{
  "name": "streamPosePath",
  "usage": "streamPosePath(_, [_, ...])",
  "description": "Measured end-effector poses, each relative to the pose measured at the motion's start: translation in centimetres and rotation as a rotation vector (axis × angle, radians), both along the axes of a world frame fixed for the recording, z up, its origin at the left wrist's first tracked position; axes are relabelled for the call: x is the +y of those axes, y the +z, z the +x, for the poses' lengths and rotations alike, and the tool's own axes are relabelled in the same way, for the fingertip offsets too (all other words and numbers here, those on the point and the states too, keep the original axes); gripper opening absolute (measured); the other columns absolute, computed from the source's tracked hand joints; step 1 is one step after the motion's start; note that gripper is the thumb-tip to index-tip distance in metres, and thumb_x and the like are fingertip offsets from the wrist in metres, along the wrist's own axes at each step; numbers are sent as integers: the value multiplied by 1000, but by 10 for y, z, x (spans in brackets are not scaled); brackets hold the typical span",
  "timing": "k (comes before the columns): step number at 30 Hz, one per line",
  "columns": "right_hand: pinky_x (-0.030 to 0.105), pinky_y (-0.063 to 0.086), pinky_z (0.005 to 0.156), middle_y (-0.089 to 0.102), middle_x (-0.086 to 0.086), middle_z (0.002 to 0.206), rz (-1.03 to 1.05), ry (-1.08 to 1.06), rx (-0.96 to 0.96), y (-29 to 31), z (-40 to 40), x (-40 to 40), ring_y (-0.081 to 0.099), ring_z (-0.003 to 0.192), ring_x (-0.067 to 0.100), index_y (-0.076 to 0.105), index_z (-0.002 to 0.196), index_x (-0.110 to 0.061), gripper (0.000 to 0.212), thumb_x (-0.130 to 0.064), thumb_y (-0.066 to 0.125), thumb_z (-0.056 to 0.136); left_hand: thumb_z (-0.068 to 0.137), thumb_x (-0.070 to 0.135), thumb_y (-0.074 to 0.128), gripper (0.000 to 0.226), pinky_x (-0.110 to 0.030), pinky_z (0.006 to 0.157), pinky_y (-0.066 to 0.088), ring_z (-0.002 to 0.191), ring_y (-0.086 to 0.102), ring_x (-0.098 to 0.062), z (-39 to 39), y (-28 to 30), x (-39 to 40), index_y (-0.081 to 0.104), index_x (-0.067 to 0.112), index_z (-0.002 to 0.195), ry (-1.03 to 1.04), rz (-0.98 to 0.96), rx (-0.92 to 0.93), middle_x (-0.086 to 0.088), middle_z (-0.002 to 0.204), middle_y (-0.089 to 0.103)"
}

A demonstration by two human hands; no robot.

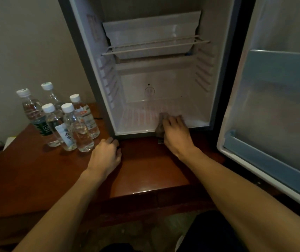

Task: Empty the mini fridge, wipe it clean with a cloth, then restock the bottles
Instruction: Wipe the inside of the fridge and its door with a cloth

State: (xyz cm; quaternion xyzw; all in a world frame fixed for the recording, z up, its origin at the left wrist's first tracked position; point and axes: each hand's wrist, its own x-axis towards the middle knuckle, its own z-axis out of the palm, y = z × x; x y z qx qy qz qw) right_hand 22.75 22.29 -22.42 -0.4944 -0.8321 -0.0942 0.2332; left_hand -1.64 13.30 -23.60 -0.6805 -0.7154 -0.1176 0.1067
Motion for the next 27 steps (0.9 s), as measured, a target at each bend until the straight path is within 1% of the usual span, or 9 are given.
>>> streamPosePath(2, [52,52,89,63,22,106,-16,103,2,5,-36,-9,58,94,45,65,108,1,57,-6,80,53,93,26,59,20,-44,74,56,97,59,-29,-1,1,0,65,10,105,-9,0,13,-7,105,62])
streamPosePath(5, [52,40,106,59,20,122,-51,199,-38,6,-92,-17,52,112,45,63,119,-3,51,-12,73,69,92,25,60,20,-43,75,55,98,58,-30,-1,1,1,65,10,104,-6,-6,20,-8,105,62])
streamPosePath(7, [53,35,110,57,21,127,-55,221,-54,4,-117,-18,50,113,46,63,120,-3,48,-12,69,73,89,23,61,20,-44,75,55,98,58,-31,-1,-1,1,65,9,103,-9,-12,14,-10,105,62])
streamPosePath(9, [51,43,104,57,20,129,-53,235,-8,4,-123,-16,52,113,45,63,118,-3,44,-10,68,75,88,23,61,21,-44,75,55,99,57,-31,-2,-2,2,65,9,104,-6,-16,9,-9,106,62])
streamPosePath(11, [46,50,87,52,15,137,-61,268,3,9,-118,-14,48,119,40,59,125,-5,45,-11,66,81,90,25,61,22,-44,75,55,100,56,-30,-4,-2,2,66,10,105,-4,-13,2,-8,107,61])
streamPosePath(13, [44,50,81,47,11,141,-77,286,-19,11,-105,-11,43,124,36,54,130,-8,47,-13,64,85,92,27,60,21,-44,76,55,100,56,-29,-5,-2,2,66,12,105,-12,-8,1,-6,107,61])
streamPosePath(20, [45,53,73,56,11,132,-33,172,25,10,-22,-2,49,119,37,58,126,-8,46,-15,69,81,94,27,60,22,-44,76,56,99,59,-29,-3,-1,0,67,13,109,0,-8,-7,-6,107,63])
streamPosePath(22, [45,56,70,61,15,123,-26,111,59,7,2,1,55,110,39,63,117,-4,48,-11,77,71,95,27,60,23,-44,78,56,100,60,-28,-2,1,-1,68,12,111,3,-17,-4,-6,108,62])
streamPosePath(27, [39,52,60,64,22,95,-22,-48,80,4,45,6,61,87,42,66,93,3,34,8,72,60,96,28,58,25,-44,81,56,102,59,-27,2,7,-3,67,12,114,8,-39,2,-6,111,62])
